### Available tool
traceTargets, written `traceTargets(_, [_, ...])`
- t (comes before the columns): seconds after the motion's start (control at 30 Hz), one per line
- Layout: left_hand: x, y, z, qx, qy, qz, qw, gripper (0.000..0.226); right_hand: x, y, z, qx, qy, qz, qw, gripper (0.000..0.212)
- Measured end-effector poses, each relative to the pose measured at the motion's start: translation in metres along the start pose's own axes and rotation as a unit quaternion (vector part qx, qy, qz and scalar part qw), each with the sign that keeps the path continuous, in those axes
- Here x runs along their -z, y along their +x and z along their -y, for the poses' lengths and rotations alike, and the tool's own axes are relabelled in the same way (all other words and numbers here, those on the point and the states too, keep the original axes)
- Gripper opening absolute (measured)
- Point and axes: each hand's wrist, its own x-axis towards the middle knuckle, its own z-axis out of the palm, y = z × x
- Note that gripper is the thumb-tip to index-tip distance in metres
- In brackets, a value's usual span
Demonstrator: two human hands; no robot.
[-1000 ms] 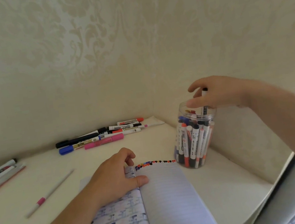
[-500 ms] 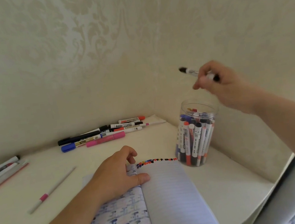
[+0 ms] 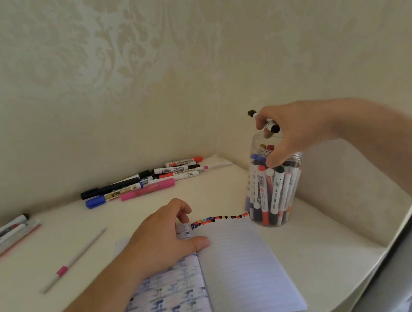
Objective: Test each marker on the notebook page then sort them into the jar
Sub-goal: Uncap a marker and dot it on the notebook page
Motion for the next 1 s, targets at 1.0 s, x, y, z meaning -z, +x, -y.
traceTargets(1.0, [0.000,0.001,-0.003,0.013,0.007,-0.001,1.000,0.075,-0.168,0.002,0.036,0.089,0.217,-0.398,0.887,0.089])
